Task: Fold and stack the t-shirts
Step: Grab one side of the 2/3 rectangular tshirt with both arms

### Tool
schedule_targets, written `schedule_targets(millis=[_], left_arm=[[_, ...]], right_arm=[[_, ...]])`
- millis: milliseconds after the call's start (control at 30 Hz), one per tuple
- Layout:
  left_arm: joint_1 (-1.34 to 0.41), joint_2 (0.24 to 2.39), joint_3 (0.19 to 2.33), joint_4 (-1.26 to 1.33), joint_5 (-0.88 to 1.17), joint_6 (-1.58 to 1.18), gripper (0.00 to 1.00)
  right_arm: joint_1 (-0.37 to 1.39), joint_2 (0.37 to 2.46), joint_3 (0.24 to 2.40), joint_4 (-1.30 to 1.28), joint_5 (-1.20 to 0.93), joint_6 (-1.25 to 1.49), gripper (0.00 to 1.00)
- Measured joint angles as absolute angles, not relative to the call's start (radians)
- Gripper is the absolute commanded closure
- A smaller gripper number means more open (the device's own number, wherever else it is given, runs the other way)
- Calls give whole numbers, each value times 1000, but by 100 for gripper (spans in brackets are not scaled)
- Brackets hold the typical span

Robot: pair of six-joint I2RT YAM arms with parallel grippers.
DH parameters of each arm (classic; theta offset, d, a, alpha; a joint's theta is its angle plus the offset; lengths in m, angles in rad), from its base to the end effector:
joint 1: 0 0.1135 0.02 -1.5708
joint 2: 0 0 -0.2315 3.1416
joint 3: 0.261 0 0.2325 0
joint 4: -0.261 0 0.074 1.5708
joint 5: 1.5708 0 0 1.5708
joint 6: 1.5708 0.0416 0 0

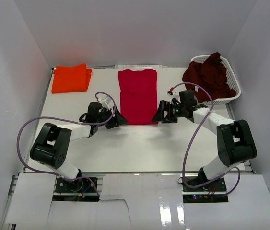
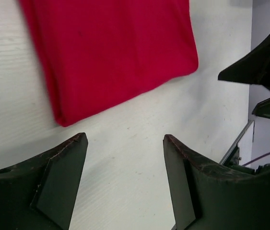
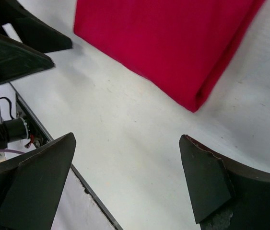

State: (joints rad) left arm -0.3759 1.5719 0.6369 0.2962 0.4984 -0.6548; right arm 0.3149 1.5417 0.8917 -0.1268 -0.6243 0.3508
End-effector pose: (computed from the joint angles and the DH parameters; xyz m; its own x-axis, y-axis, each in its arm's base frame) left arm 0.2631 -0.1252 0.1340 -0.8537 -0.2381 -0.4632 0.2012 0.6696 -0.7150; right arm 0.2827 0.1177 0.1812 -0.8485 0.0169 -0.5289 -0.3792 0.6779 0.6299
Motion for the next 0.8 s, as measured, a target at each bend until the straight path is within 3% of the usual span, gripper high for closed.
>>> schedule_targets(millis=[467,800], left_arm=[[-269,1621,622,293,528,-691,27],[-265,1670,655,298,551,-700,27]], right_arm=[[286,1756,898,-53,-652,400,17],[277,1843,915,71,-720,450,35]])
